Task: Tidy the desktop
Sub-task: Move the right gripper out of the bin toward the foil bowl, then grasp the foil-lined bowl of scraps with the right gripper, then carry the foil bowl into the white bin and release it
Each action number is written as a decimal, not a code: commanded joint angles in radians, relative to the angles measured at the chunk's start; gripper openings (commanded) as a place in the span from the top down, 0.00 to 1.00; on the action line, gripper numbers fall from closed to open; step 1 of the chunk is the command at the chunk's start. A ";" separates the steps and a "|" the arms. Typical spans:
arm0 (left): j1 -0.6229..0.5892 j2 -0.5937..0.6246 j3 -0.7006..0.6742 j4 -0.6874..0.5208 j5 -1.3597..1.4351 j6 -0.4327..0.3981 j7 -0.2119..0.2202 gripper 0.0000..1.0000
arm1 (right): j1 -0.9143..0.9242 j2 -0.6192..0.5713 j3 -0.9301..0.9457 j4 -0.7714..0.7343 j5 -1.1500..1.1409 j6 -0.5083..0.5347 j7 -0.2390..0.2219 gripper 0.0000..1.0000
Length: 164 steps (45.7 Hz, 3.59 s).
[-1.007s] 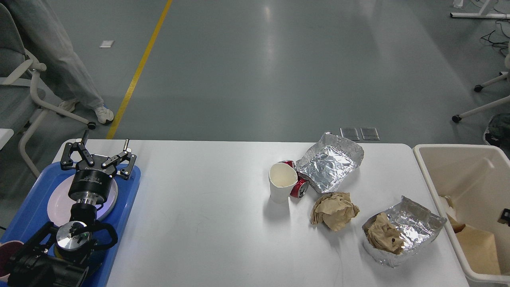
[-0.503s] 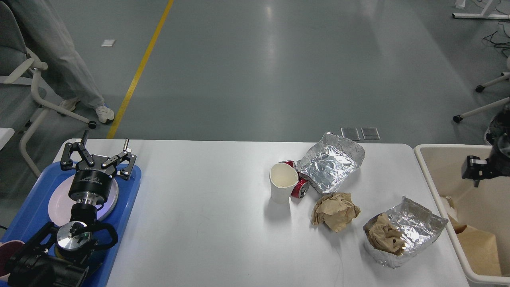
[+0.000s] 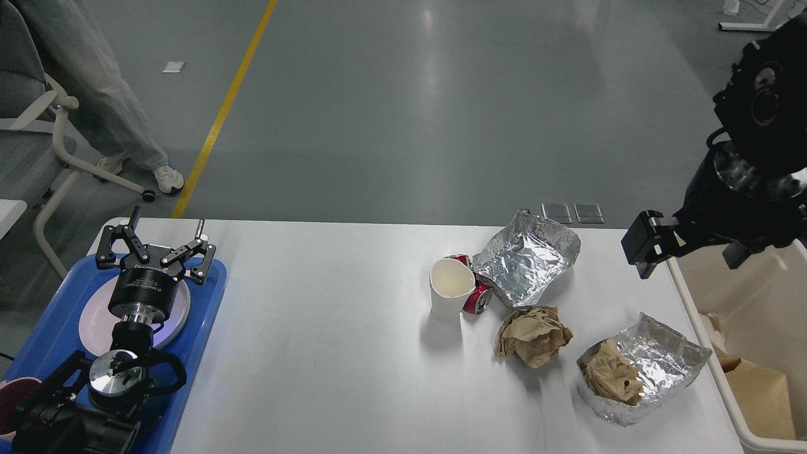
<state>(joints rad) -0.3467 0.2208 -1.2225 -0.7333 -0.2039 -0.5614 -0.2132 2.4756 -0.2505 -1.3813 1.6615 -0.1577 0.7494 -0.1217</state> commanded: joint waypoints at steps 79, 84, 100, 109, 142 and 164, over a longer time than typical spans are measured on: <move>0.000 0.000 0.000 0.000 0.000 -0.002 0.000 0.04 | -1.172 -0.164 0.211 -0.494 0.397 -0.627 -0.004 0.96; 0.000 0.000 0.000 0.000 0.000 -0.002 0.000 0.04 | -1.172 -0.164 0.226 -0.486 0.397 -0.628 -0.004 1.00; 0.000 0.000 0.000 0.000 0.000 -0.002 0.000 0.04 | -1.173 -0.167 0.231 -0.485 0.409 -0.625 -0.004 1.00; 0.000 0.000 0.000 0.000 0.001 -0.002 0.000 0.04 | -1.169 -0.171 0.232 -0.482 0.409 -0.613 -0.004 1.00; 0.000 0.000 0.000 0.000 0.001 -0.002 0.000 0.04 | -0.242 -0.363 -0.199 0.046 0.409 -0.286 -0.004 1.00; 0.000 0.000 0.000 0.000 0.001 -0.002 0.000 0.04 | -0.594 -0.552 -0.168 -0.514 0.386 -0.300 -0.004 1.00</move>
<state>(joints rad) -0.3467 0.2209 -1.2225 -0.7332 -0.2039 -0.5630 -0.2132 2.0509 -0.7552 -1.6028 1.3722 0.2374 0.4469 -0.1271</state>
